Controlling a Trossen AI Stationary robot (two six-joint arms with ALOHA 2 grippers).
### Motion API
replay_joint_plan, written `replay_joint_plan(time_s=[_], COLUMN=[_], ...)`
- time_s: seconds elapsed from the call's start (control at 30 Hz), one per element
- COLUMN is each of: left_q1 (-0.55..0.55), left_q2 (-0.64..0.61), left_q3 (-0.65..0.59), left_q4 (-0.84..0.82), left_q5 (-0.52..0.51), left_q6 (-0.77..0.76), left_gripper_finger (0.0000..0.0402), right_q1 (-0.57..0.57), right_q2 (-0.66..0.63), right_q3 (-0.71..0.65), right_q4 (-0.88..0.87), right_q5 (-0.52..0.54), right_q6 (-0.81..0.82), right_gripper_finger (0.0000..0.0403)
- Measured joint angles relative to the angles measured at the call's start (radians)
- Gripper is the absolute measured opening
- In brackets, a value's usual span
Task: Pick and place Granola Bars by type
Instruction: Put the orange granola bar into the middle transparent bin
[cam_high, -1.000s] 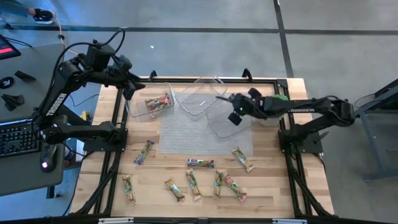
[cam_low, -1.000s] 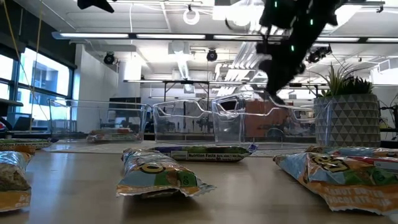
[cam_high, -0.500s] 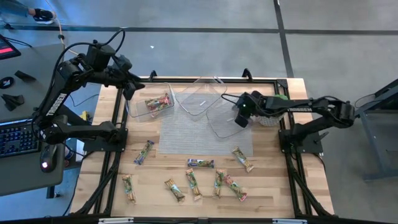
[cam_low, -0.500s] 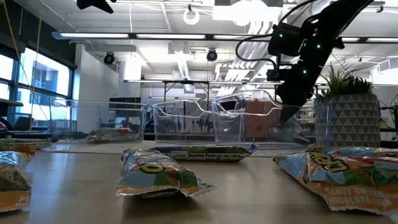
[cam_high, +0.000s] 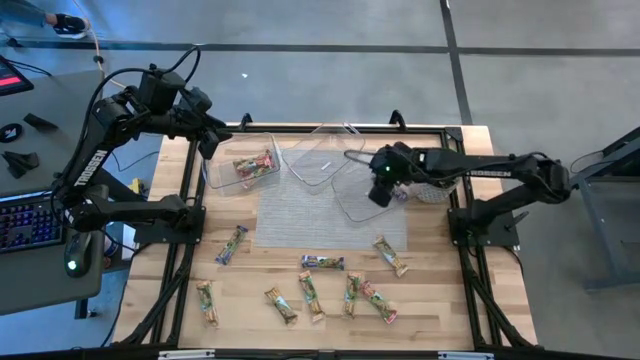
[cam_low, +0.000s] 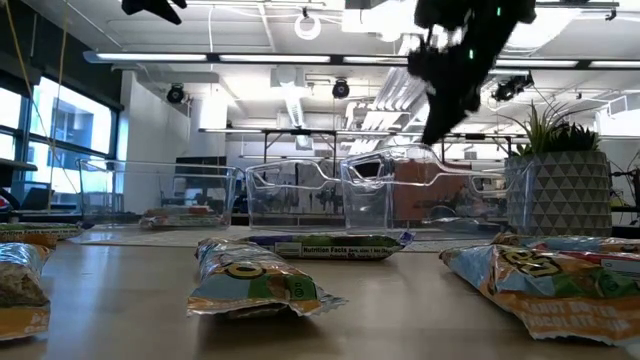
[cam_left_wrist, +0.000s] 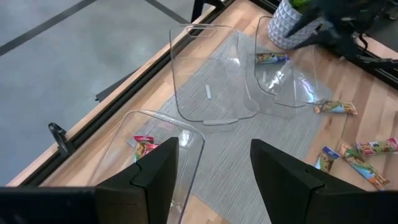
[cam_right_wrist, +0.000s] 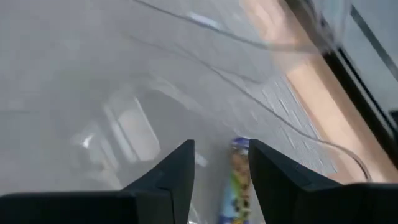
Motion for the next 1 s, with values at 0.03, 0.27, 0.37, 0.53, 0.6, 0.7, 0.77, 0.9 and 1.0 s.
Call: replay_joint_plan(time_s=[0.03, 0.27, 0.37, 0.53, 0.6, 0.7, 0.77, 0.9, 1.0], left_q1=[0.000, 0.000, 0.000, 0.000, 0.000, 0.000, 0.000, 0.000, 0.000], left_q2=[0.000, 0.000, 0.000, 0.000, 0.000, 0.000, 0.000, 0.000, 0.000], left_q3=[0.000, 0.000, 0.000, 0.000, 0.000, 0.000, 0.000, 0.000, 0.000], left_q4=[0.000, -0.003, -0.003, -0.004, -0.007, -0.009, -0.009, -0.009, -0.008], left_q5=[0.000, 0.011, 0.020, 0.029, 0.035, 0.056, 0.064, 0.063, 0.064], left_q6=[0.000, 0.000, 0.000, 0.000, 0.000, -0.001, -0.002, -0.004, -0.005], left_gripper_finger=[0.0195, 0.0195, 0.0195, 0.0195, 0.0195, 0.0195, 0.0195, 0.0195, 0.0195], right_q1=[0.036, 0.297, 0.393, 0.525, 0.571, 0.629, 0.663, 0.714, 0.731], right_q2=[0.000, -0.001, -0.001, 0.003, 0.006, 0.007, 0.007, 0.007, 0.007], right_q3=[0.029, 0.156, 0.151, 0.093, 0.062, -0.008, -0.063, -0.185, -0.259], right_q4=[-0.032, -0.188, -0.194, -0.200, -0.193, -0.158, -0.108, 0.013, 0.107], right_q5=[0.021, 0.088, 0.073, 0.020, 0.001, -0.049, -0.081, -0.120, -0.144], right_q6=[0.015, 0.202, 0.279, 0.452, 0.533, 0.660, 0.735, 0.832, 0.876], right_gripper_finger=[0.0134, 0.0134, 0.0134, 0.0134, 0.0134, 0.0134, 0.0134, 0.0134, 0.0134])
